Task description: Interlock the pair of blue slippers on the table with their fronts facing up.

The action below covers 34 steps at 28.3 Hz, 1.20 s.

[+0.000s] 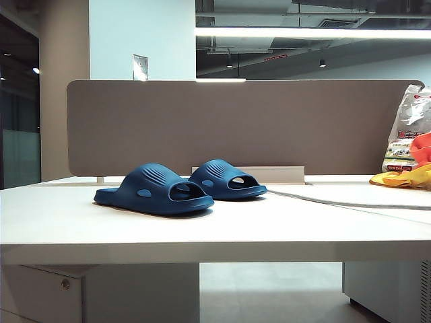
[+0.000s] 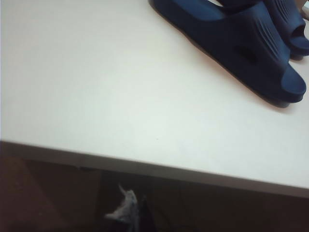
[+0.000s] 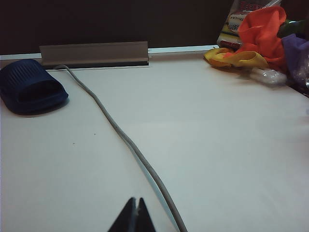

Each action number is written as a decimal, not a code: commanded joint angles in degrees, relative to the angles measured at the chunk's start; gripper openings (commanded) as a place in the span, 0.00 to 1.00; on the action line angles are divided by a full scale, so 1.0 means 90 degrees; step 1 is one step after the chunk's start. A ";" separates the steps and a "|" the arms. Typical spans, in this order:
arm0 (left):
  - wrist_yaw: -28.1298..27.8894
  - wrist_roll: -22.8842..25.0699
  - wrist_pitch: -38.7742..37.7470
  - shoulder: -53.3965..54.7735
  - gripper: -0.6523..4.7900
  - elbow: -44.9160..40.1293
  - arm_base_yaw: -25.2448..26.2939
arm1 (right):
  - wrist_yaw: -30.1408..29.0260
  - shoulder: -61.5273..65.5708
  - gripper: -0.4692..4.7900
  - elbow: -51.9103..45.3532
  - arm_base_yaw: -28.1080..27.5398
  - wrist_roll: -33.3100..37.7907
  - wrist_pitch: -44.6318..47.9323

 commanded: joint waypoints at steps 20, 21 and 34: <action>0.0512 -0.2140 0.0719 0.0007 0.11 0.0746 -0.0393 | -0.0005 0.0002 0.08 -0.0002 0.0005 0.0017 0.0078; 0.0350 -0.2220 0.0673 0.0029 0.11 0.0962 -0.0539 | -0.0002 0.0002 0.08 -0.0002 0.0002 0.0017 0.0078; -0.0187 -0.3206 0.2038 0.3653 0.11 0.2310 -0.2203 | -0.0005 0.0002 0.08 -0.0002 0.0007 0.0017 0.0056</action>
